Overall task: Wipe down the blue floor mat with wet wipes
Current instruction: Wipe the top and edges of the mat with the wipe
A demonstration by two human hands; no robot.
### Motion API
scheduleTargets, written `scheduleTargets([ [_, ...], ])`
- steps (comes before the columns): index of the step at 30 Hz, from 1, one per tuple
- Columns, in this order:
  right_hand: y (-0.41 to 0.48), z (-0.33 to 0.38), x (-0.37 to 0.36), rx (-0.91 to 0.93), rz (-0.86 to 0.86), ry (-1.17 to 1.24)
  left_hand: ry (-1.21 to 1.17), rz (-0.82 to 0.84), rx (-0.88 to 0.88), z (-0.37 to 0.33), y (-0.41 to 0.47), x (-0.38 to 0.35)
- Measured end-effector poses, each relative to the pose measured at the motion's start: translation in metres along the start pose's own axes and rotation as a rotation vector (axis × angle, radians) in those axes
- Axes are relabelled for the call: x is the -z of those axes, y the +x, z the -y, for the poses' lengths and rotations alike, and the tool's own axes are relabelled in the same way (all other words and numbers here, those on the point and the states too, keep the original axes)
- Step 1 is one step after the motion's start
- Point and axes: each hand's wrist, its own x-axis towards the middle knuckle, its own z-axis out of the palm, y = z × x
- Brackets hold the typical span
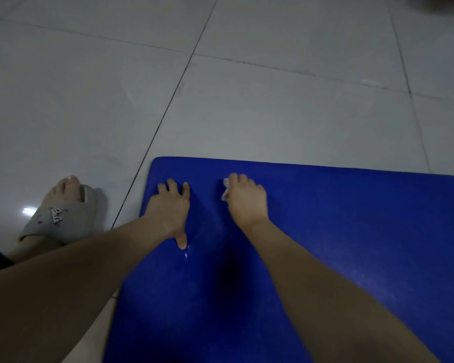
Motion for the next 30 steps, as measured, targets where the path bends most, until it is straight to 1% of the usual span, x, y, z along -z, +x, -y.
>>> scheduleTargets([
  [4, -0.011, -0.088, 0.008, -0.241, -0.037, -0.023, -0.004, 0.013, -0.001, 0.000, -0.001, 0.000],
  [8, -0.030, -0.180, 0.014, -0.469, -0.068, -0.102, 0.008, 0.005, -0.006, -0.002, -0.002, 0.001],
  [10, -0.031, -0.198, 0.015, -0.550, -0.094, -0.100, 0.003, -0.002, -0.008, -0.001, -0.002, 0.001],
  [13, -0.016, -0.189, 0.012, -0.590, -0.105, -0.079, -0.005, -0.019, -0.011, 0.001, -0.002, 0.000],
  [16, 0.002, -0.151, 0.008, -0.531, -0.083, -0.061, -0.011, -0.021, -0.020, 0.003, -0.003, 0.000],
  [20, 0.023, -0.074, 0.003, -0.387, -0.057, -0.080, -0.005, -0.035, -0.021, 0.004, -0.002, -0.002],
  [22, 0.030, -0.032, 0.002, -0.278, -0.044, -0.071, -0.003, -0.034, -0.025, 0.004, -0.003, -0.003],
  [25, 0.036, 0.017, -0.005, -0.056, -0.005, -0.050, 0.001, -0.041, -0.020, 0.003, -0.002, -0.002],
  [28, 0.039, 0.019, -0.001, 0.057, 0.021, -0.030, -0.008, -0.040, -0.009, 0.001, -0.003, 0.000],
  [30, 0.035, -0.006, 0.006, 0.023, 0.035, -0.019, -0.015, -0.028, -0.010, 0.001, -0.003, 0.000],
])
